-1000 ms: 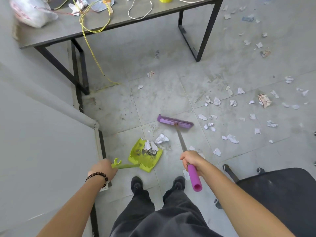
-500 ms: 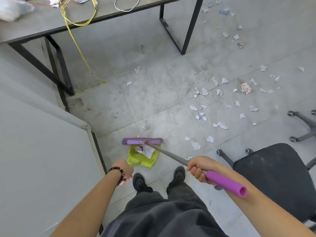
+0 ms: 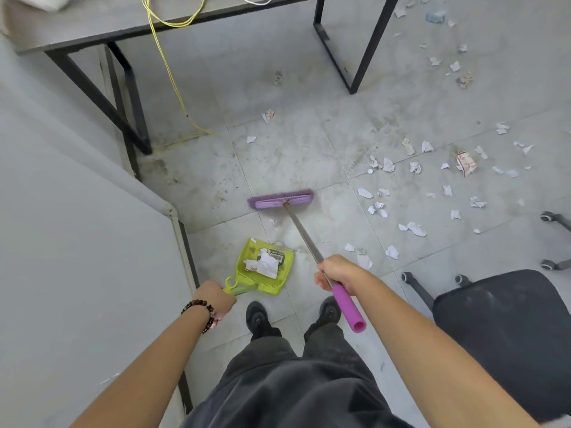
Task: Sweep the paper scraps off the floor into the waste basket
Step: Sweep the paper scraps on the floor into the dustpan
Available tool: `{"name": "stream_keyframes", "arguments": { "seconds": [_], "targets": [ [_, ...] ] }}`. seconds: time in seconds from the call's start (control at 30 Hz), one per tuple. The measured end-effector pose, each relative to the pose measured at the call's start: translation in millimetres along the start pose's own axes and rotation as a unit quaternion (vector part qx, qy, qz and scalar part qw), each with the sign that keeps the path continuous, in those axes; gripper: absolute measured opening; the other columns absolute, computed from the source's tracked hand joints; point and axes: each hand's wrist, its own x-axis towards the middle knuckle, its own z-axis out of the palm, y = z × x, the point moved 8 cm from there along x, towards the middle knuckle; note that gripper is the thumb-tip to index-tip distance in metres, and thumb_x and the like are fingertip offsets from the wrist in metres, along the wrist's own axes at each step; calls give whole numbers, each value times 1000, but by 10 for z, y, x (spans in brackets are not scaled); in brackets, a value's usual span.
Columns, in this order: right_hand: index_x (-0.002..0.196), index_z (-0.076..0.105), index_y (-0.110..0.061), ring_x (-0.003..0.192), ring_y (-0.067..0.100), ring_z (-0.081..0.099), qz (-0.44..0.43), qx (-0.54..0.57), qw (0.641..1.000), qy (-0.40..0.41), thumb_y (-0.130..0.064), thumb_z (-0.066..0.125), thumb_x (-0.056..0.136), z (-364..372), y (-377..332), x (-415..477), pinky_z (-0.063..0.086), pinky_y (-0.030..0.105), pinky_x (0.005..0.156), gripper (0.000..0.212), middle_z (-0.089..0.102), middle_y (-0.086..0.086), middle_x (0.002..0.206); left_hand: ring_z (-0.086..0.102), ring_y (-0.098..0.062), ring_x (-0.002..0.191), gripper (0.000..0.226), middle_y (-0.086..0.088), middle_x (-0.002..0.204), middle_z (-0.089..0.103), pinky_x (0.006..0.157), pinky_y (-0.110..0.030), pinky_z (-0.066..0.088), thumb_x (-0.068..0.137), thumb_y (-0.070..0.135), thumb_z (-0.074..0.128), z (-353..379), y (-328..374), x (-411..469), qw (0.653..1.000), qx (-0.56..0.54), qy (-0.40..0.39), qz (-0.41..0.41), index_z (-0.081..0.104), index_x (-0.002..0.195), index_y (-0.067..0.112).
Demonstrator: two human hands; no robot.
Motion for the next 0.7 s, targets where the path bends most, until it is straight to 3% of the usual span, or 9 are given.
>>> {"name": "stream_keyframes", "arguments": {
  "seconds": [0.1, 0.2, 0.23, 0.3, 0.4, 0.5, 0.63, 0.7],
  "targets": [
    [100, 52, -4, 40, 12, 43, 31, -114, 993, 22, -9, 35, 97, -28, 204, 157, 36, 20, 34, 17, 57, 11, 74, 37, -20, 41, 23, -6, 51, 41, 42, -19, 32, 82, 6, 50, 206, 168, -81, 1000, 13, -2, 12, 42, 61, 10],
    [80, 51, -7, 46, 15, 45, 41, -215, 976, -8, -2, 42, 95, -24, 594, 48, 41, 21, 40, 18, 46, 7, 65, 42, -21, 48, 27, -4, 56, 42, 52, -24, 39, 85, 5, 49, 275, 347, -114, 998, 59, 3, 22, 39, 60, 11],
    [87, 53, -2, 41, 13, 46, 59, -249, 966, -18, 1, 42, 93, -45, 751, -40, 41, 19, 40, 13, 47, 8, 63, 44, -21, 49, 28, -4, 56, 43, 54, -25, 39, 85, 5, 48, 256, 389, -122, 998, 57, 0, 19, 39, 59, 11],
    [109, 52, 4, 32, 13, 45, 78, -283, 956, -21, -5, 33, 95, -153, 1016, -179, 40, 20, 37, 26, 49, 10, 58, 44, -21, 49, 30, -5, 54, 43, 52, -24, 37, 86, 3, 47, 186, 432, -110, 998, 59, 1, 21, 39, 58, 11],
    [118, 52, 0, 33, 13, 39, 99, -264, 959, -35, -13, 32, 97, -269, 1210, -431, 36, 21, 37, 32, 49, 10, 59, 49, -22, 48, 29, -8, 53, 48, 49, -23, 38, 86, 3, 45, 86, 435, -111, 997, 73, 8, 22, 42, 58, 9],
    [99, 55, -5, 32, 11, 29, 137, -181, 973, -42, -22, 42, 100, -454, 1282, -613, 28, 19, 34, 21, 40, 5, 51, 50, -21, 47, 28, -9, 53, 50, 43, -21, 35, 86, 3, 45, 70, 436, -152, 996, 87, 6, 29, 44, 58, 8],
    [85, 51, -6, 33, 8, 21, 155, -72, 985, -33, -30, 48, 100, -589, 1354, -784, 23, 17, 33, 29, 31, 0, 46, 54, -25, 53, 31, -18, 67, 66, 43, -23, 37, 88, 4, 45, 73, 507, -213, 990, 127, -1, 61, 45, 57, 8],
    [77, 46, -10, 32, 7, 21, 156, -4, 988, -13, -34, 49, 100, -605, 1422, -819, 21, 15, 32, 34, 30, -2, 45, 48, -22, 46, 27, -11, 56, 55, 42, -21, 34, 87, 5, 45, 82, 517, -202, 986, 146, -3, 76, 45, 60, 9]
  ]
}}
